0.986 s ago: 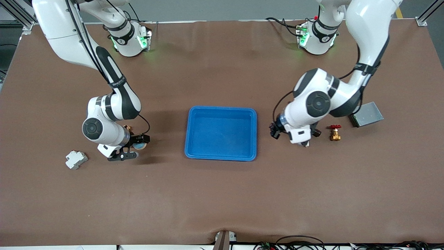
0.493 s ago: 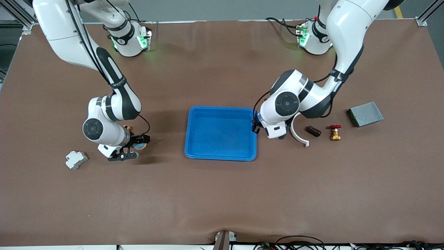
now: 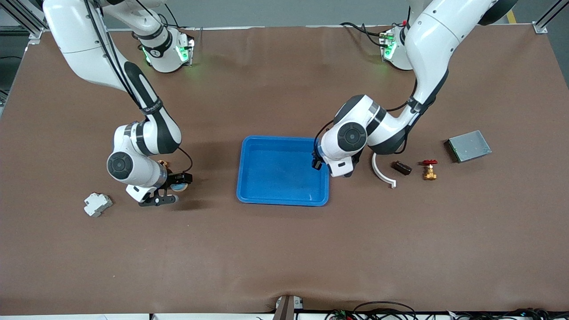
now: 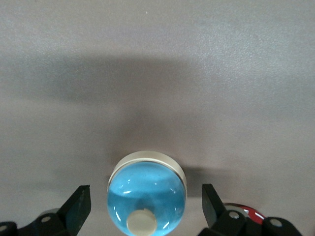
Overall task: Place electrolytic capacitor and blue bell in tray
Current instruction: 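Carry the bell with the right gripper while the left gripper carries the capacitor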
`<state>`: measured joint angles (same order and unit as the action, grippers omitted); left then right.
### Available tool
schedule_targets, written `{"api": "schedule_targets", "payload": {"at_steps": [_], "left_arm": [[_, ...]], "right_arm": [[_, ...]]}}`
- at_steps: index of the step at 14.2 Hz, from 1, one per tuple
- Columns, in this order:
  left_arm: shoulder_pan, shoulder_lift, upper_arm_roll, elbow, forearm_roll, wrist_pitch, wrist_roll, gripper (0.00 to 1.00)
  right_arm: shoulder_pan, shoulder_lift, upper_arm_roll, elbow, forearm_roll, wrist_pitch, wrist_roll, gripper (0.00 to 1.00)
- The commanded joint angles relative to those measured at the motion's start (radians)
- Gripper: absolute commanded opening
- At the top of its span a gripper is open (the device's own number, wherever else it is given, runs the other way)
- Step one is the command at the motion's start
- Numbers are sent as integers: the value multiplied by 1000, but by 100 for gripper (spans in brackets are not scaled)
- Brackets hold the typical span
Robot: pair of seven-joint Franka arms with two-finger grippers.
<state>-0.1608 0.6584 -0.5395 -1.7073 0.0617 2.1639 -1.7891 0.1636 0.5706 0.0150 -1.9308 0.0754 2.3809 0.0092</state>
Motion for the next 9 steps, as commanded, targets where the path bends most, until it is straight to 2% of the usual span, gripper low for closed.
{"api": "schedule_targets", "payload": {"at_steps": [1,3,4,5,7,9], "left_arm": [[-34,24,29,28,33,2,-24,0],[-65,38,53,31,35,5,-45,0],[-86,38,75,29,35,5,-49,0],[-107,40,94,29,35,7,-52,0],[-141,46,124,29,35,14,-56,0],[-143,59,127,34,35,27,-58,0]], "right_arm": [[2,5,-3,-1,-11,15,-5,75],[4,5,-3,0,-11,15,-5,45],[7,5,-3,0,-11,14,-3,34],[2,5,-1,0,-9,8,-2,30],[-7,3,-1,6,-9,-3,-3,11],[4,-1,-1,10,-9,-9,8,9]]}}
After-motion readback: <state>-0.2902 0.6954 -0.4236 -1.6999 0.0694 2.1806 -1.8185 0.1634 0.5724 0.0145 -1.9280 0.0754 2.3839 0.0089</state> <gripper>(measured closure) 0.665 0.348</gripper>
